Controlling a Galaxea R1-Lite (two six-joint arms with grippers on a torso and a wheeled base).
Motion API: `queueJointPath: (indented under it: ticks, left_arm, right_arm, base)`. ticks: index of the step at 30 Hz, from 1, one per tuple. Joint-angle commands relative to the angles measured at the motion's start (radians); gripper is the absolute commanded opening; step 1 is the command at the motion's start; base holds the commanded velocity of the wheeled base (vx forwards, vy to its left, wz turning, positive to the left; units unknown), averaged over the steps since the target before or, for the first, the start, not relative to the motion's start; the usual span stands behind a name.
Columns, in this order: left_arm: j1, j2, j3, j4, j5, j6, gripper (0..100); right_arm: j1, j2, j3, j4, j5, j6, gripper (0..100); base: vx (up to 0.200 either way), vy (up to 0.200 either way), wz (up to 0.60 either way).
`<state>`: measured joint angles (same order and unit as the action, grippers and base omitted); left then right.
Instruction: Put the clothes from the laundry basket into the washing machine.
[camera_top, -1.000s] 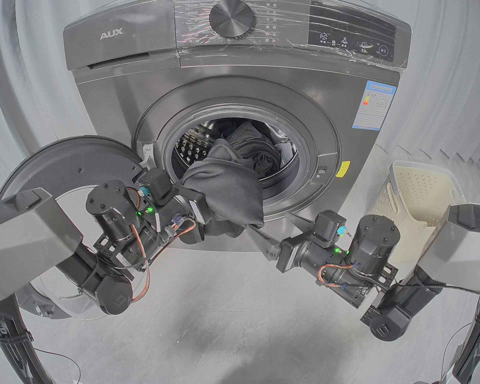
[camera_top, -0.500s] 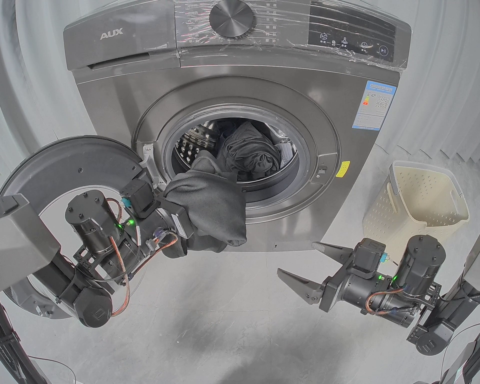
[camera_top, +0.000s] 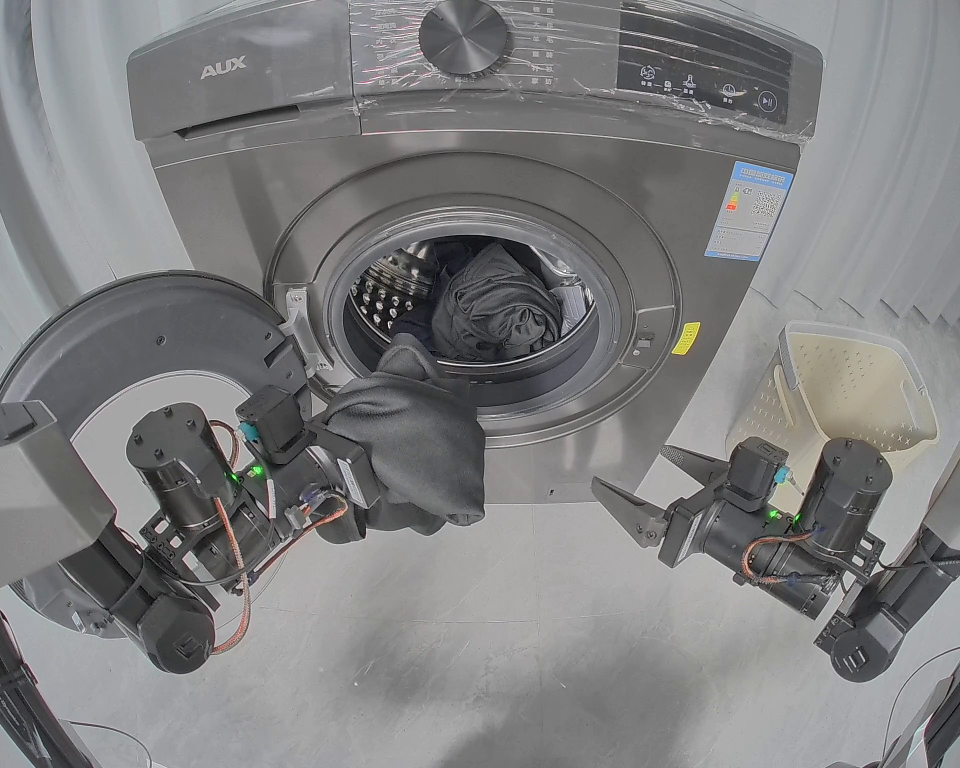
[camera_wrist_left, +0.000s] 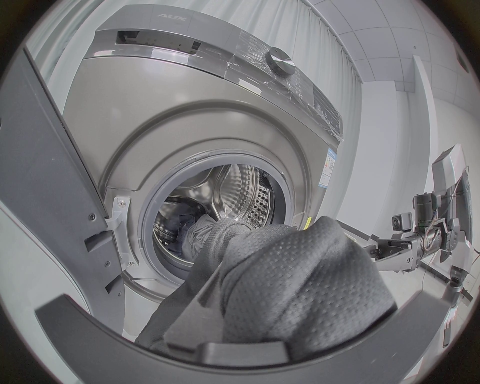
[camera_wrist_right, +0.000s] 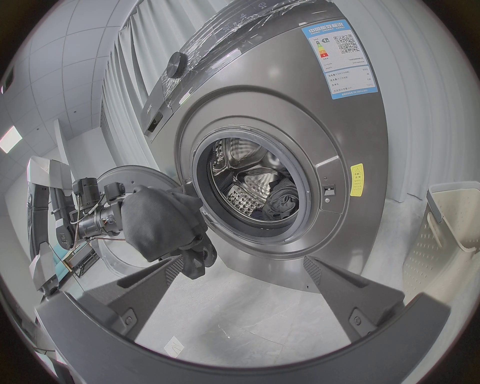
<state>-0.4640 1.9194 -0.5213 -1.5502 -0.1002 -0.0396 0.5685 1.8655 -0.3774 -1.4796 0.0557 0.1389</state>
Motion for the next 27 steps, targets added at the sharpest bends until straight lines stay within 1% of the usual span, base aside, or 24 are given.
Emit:
queueJointPath:
  ticks: [1,2,3,4,6,7,12,13,22,27]
  left_arm:
    - [-0.007,-0.002,0.009,-0.001,0.004,0.004,0]
    - [-0.008,-0.002,0.01,-0.001,0.005,0.021,0]
    - [-0.008,-0.002,0.01,-0.001,0.005,0.021,0]
    - [-0.008,-0.002,0.009,-0.001,0.016,0.044,0]
    - [-0.013,0.0,0.014,-0.001,0.031,0.06,0]
    - [-0.016,0.001,0.014,-0.001,0.036,0.063,0]
    - [-0.028,0.006,0.017,-0.001,0.033,0.06,0]
    - [-0.03,0.006,0.018,-0.001,0.031,0.063,0]
    - [-0.035,0.013,0.02,-0.001,0.03,0.067,0]
    - [-0.047,0.015,0.032,-0.001,0.03,0.069,0]
  right_arm:
    - [-0.004,0.007,0.0,0.001,-0.001,0.001,100]
    - [-0.004,0.009,0.002,-0.001,-0.001,0.002,100]
    - [-0.004,0.009,0.002,-0.001,-0.001,0.002,100]
    - [-0.004,0.009,0.003,-0.001,-0.001,0.002,100]
    - [-0.002,0.011,0.002,0.001,-0.002,0.002,100]
    - [-0.001,0.011,0.0,0.001,-0.002,0.002,100]
    - [0.008,0.011,0.003,0.001,-0.014,0.004,100]
    - [0.008,0.011,0.003,0.002,-0.014,0.004,100]
    - [0.01,0.015,0.003,0.001,-0.014,0.004,100]
    - [0.016,0.017,0.005,0.001,-0.014,0.004,100]
  base:
    - [0.0,0.0,0.0]
    - [0.0,0.0,0.0]
    - [0.0,0.0,0.0]
    - [0.0,0.0,0.0]
    - [0.0,0.0,0.0]
    - [0.0,0.0,0.0]
    - [0.0,0.0,0.0]
    - [0.0,0.0,0.0]
    - [0.2,0.0,0.0]
    - [0.0,0.0,0.0]
